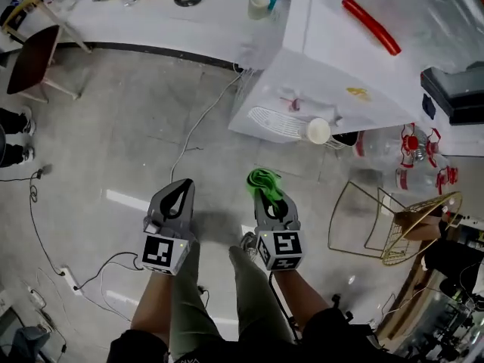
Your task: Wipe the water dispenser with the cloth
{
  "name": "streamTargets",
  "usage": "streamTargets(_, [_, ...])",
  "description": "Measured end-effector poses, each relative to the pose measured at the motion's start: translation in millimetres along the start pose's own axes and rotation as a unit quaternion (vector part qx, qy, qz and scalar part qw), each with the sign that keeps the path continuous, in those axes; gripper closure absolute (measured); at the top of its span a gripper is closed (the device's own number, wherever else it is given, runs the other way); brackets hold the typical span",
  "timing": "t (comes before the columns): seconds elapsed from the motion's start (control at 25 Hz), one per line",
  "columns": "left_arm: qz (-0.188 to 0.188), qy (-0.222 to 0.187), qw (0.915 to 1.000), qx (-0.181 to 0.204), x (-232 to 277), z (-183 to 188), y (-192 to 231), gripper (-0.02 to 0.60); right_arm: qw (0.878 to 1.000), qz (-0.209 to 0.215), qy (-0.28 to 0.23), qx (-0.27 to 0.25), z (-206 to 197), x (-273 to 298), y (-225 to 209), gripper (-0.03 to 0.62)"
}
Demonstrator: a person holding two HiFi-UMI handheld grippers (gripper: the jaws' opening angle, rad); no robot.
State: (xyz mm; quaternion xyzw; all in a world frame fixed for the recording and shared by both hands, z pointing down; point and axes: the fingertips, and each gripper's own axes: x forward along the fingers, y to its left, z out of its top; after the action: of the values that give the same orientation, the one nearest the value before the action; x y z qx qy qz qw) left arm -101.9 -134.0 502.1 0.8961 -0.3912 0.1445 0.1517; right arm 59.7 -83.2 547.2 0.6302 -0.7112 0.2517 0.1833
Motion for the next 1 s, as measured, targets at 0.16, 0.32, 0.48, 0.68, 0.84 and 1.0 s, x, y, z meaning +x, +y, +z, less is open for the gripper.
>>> streamTargets(0.16, [-0.005, -0.020, 0.9998, 0.008, 35.2, -39.0, 16.3, 0.578, 1.000, -0.008, -0.003, -0.019, -37.7, 53.7, -8.7, 0.507])
streamTargets(0.32, [-0.007, -0.030, 0.9995, -0.002, 56.7, -76.8, 30.9, 0.578, 0.999, -0.005, -0.016, -0.040, -70.5, 103.7, -15.0, 0.507])
streamTargets(0.48, [-0.016, -0.037, 0.9992, -0.005, 74.5, -98.7, 39.7, 0.580, 0.998, -0.004, -0.044, -0.047, -95.4, 143.4, -22.2, 0.507])
streamTargets(0.68, [-0.056, -0.068, 0.9956, 0.033, 89.1, -98.3, 28.4, 0.580, 0.991, -0.007, -0.098, -0.086, -92.1, 183.9, -34.0, 0.507])
streamTargets(0.84, [-0.065, -0.099, 0.9915, 0.056, 89.4, -97.0, 17.3, 0.580, 0.987, -0.008, -0.129, -0.098, -87.0, 213.9, -39.4, 0.507])
streamTargets(1.0, [-0.074, -0.097, 0.9884, 0.091, 82.3, -100.5, 0.1, 0.580, 0.983, -0.014, -0.153, -0.103, -77.3, 234.7, -43.6, 0.507])
